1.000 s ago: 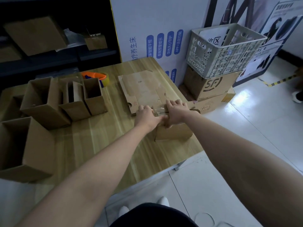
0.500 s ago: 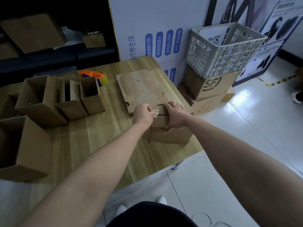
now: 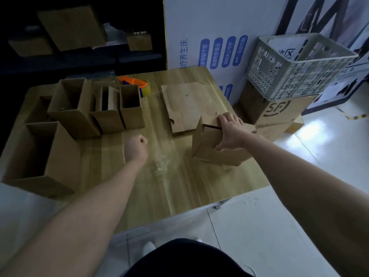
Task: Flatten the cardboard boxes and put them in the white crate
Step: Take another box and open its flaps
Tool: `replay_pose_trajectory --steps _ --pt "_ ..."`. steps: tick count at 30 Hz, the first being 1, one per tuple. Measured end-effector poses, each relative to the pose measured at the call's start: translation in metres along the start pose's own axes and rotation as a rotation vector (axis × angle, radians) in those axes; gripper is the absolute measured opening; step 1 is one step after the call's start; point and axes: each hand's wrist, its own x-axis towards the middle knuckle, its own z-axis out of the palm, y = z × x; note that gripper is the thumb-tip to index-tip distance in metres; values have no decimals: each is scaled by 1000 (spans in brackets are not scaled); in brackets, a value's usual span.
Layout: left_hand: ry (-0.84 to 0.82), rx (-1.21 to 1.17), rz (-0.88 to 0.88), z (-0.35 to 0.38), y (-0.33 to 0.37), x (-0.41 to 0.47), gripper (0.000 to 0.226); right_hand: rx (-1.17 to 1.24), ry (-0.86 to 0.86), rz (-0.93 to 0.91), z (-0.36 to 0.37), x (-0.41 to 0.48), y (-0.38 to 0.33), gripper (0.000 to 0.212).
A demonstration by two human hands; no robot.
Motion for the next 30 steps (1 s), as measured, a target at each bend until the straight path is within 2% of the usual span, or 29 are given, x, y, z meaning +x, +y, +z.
replay_pose_trajectory --steps 3,8,12,14,17,21,26,30 --pt "-53 82 129 13 -11 -14 18 3 10 -32 7 4 -18 121" --pt "-165 84 182 33 -19 -30 21 5 10 -43 11 6 -30 119" --pt "-422 182 213 50 -22 -37 43 4 -11 -75 11 4 -30 116" --pt "-549 246 242 56 -23 -40 38 4 -14 -85 13 3 -29 116" --pt "-634 335 279 60 -25 -38 40 -1 -11 -86 15 1 -30 116" --pt "-567 318 291 63 -33 -40 39 -41 -14 -131 20 3 -38 115" --pt "-504 110 145 66 -36 -39 30 -97 -18 -175 25 8 -48 113" --pt "-561 4 64 61 -38 -40 34 -121 -52 -175 26 14 -53 112"
